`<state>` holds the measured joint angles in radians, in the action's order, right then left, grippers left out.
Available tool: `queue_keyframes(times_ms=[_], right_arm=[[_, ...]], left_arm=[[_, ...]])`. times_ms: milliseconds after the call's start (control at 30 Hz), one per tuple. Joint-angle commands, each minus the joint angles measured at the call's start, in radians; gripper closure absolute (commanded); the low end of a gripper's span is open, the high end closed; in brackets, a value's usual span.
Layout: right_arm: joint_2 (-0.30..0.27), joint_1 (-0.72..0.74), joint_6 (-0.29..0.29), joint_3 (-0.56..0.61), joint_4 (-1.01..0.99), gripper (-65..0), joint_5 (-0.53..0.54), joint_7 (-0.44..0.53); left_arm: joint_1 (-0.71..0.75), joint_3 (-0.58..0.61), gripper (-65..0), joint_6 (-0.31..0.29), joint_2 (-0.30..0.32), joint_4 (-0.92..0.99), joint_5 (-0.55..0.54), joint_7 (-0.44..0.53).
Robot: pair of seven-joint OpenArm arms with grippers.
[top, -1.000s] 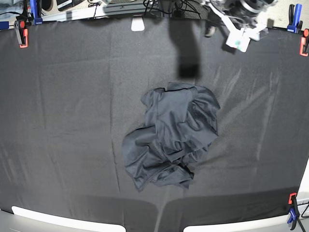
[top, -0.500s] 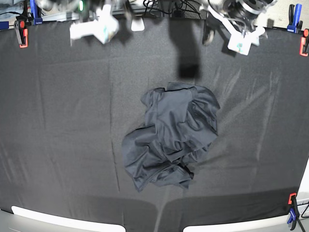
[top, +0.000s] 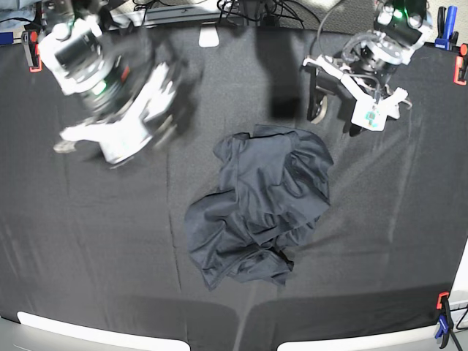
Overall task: Layout the t-shirt on the table in an organized manner, then fold the t-shirt properly
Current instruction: 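Reach the right gripper to the shirt's edge and grasp it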
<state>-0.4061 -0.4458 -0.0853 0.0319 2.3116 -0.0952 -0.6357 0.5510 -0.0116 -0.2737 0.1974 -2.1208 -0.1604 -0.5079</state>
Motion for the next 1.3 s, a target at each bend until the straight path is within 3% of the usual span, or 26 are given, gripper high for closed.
queue_keyframes(times_ms=[0, 67, 100, 200, 267, 333, 500, 667, 733, 800, 967, 1100, 1267], right_arm=[[0.003, 0.008, 0.064, -0.006, 0.018, -39.3, -0.065, 0.023], [0.034, 0.019, 0.143, -0.006, 0.018, -39.3, -0.153, 0.019], [0.052, 0.027, 0.154, -0.006, 0.018, -39.3, -0.164, 0.019], [0.109, 0.050, 0.153, -0.006, 0.018, -39.3, -0.093, 0.022], [0.137, 0.056, 0.113, -0.006, 0.018, -39.3, 0.014, 0.023], [0.153, 0.055, -0.009, -0.006, 0.018, -39.3, 0.129, 0.029], [0.160, 0.064, -0.376, -0.006, 0.018, -39.2, 0.389, 0.032], [0.160, 0.085, -0.594, -0.006, 0.018, -39.2, 0.608, -0.060], [0.161, 0.085, -0.602, -0.006, 0.018, -39.2, 0.619, -0.060], [0.163, 0.085, -0.598, -0.006, 0.018, -39.2, 0.548, -0.037], [0.180, 0.085, -0.485, -0.006, 0.009, -39.2, 0.355, 0.007], [0.195, 0.085, -0.467, -0.006, -0.074, -39.2, 0.359, 0.030], [0.199, 0.145, -0.467, -0.004, -0.317, -39.2, 0.356, 0.116]], left_arm=[[-0.002, 0.000, -40.6, -0.003, 0.003, -0.020, -0.005, 0.023], [-0.002, 0.000, -40.6, -0.003, 0.003, -0.020, -0.005, 0.023], [-0.002, 0.000, -40.6, -0.003, 0.003, -0.020, -0.005, 0.023], [-0.002, 0.000, -40.6, -0.003, 0.003, -0.020, -0.005, 0.022], [-0.002, 0.000, -40.6, -0.003, 0.003, -0.020, -0.005, 0.021], [-0.002, 0.000, -40.6, -0.003, 0.003, -0.020, -0.005, 0.022], [-0.002, 0.000, -40.6, -0.003, 0.003, -0.020, -0.005, 0.023], [-0.002, 0.000, -40.6, -0.003, 0.003, -0.020, -0.005, 0.023], [-0.002, 0.000, -40.6, -0.003, 0.003, -0.020, -0.005, 0.023], [-0.002, 0.000, -40.6, -0.003, 0.003, -0.020, -0.005, 0.023], [-0.002, 0.000, -40.6, -0.003, 0.003, -0.020, -0.005, 0.023], [-0.002, 0.000, -40.6, -0.003, 0.003, -0.020, -0.005, 0.023], [-0.002, 0.000, -40.6, -0.003, 0.003, -0.020, -0.005, 0.043]])
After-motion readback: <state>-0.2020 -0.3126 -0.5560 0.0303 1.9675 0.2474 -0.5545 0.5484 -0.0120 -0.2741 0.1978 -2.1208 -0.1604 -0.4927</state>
